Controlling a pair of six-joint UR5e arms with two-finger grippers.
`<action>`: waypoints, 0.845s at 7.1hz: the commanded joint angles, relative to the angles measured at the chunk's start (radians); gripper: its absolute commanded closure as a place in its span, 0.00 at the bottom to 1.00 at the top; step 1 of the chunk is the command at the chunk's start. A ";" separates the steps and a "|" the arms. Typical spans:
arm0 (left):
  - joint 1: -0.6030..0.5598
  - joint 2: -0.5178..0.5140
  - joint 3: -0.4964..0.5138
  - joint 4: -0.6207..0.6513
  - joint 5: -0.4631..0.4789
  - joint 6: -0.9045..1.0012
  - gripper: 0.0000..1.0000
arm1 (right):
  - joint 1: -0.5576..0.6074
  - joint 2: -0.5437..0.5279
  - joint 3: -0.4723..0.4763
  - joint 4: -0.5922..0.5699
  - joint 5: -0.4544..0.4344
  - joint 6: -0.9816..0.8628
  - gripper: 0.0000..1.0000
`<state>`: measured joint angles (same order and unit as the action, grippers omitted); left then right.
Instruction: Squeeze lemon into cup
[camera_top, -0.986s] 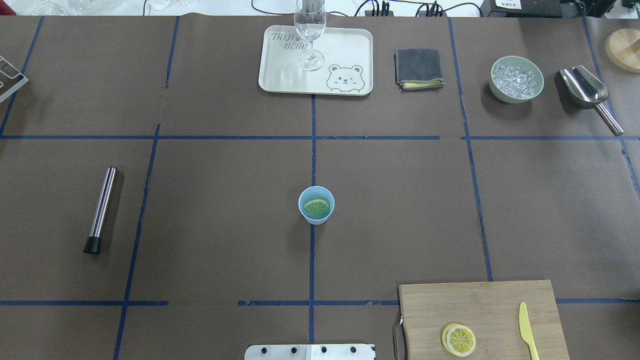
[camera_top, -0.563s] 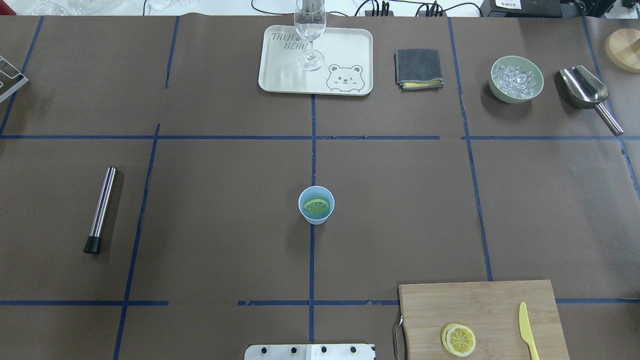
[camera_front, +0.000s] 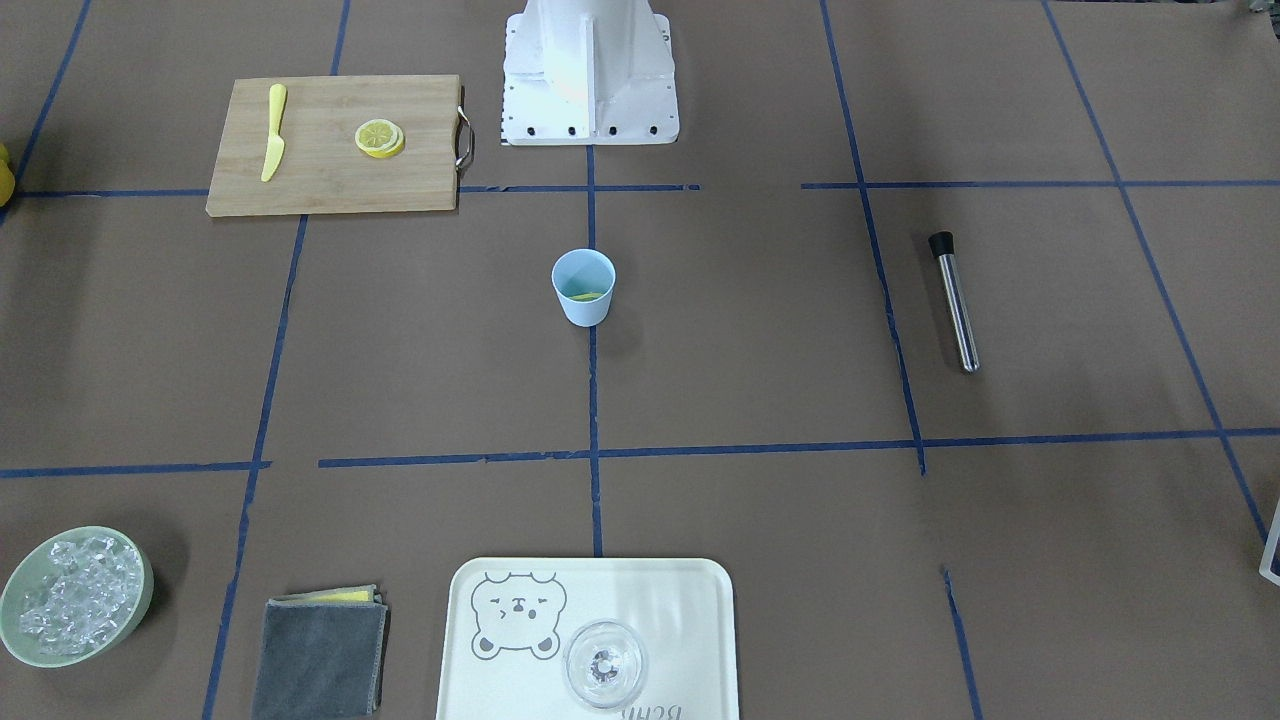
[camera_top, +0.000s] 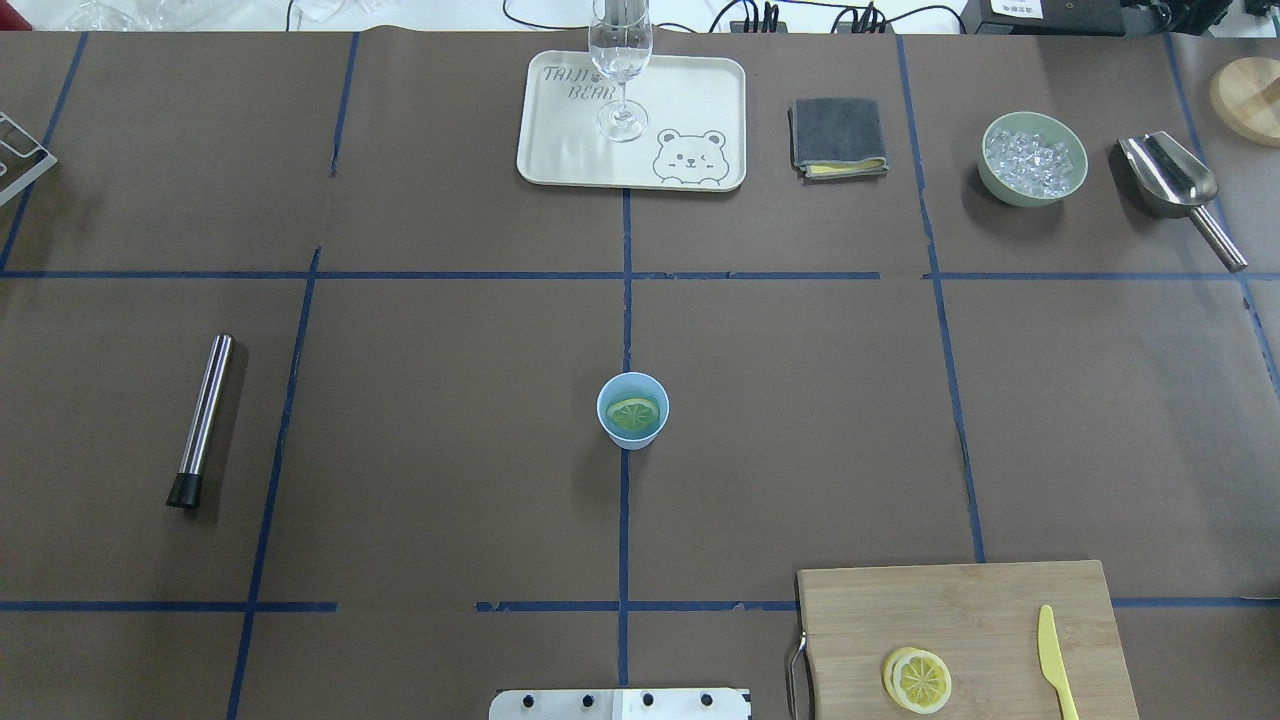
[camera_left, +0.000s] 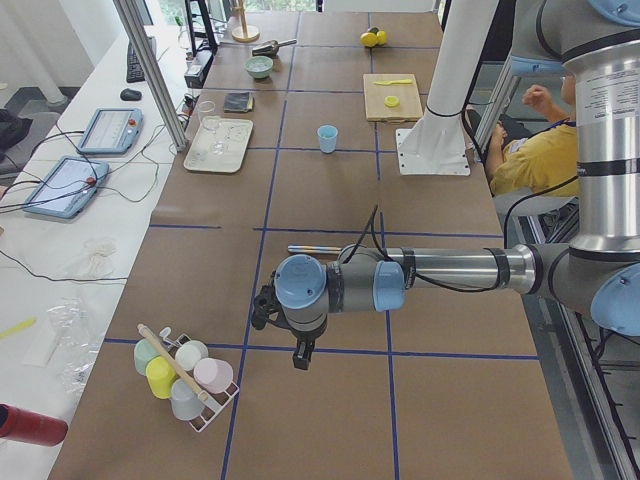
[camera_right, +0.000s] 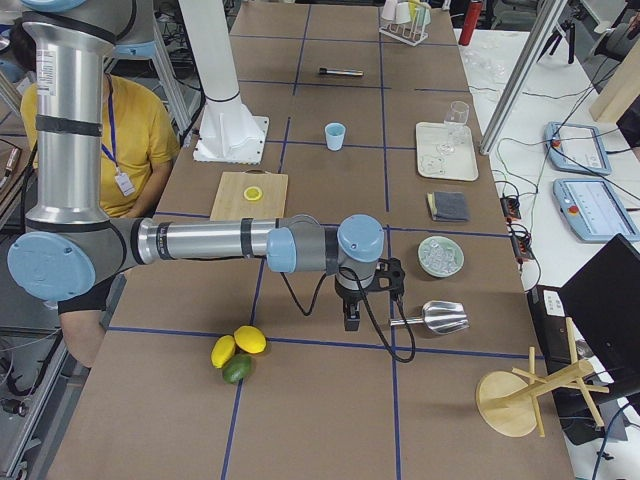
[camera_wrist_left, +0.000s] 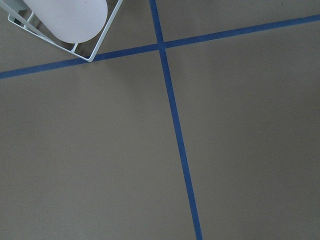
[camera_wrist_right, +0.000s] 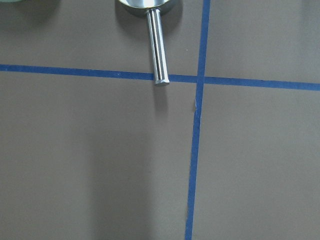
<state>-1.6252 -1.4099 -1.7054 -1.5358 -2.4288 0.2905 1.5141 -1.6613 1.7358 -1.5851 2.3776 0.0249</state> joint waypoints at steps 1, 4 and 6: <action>-0.005 0.006 -0.011 -0.056 0.010 -0.002 0.00 | 0.000 -0.003 -0.001 -0.001 0.000 0.000 0.00; -0.001 -0.001 -0.075 -0.061 0.121 -0.209 0.00 | 0.000 0.003 -0.002 -0.001 -0.002 0.003 0.00; 0.011 -0.029 -0.060 -0.070 0.142 -0.225 0.00 | 0.000 0.003 -0.002 0.001 -0.005 0.003 0.00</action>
<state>-1.6236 -1.4173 -1.7708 -1.6023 -2.3023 0.0944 1.5141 -1.6595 1.7345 -1.5859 2.3755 0.0278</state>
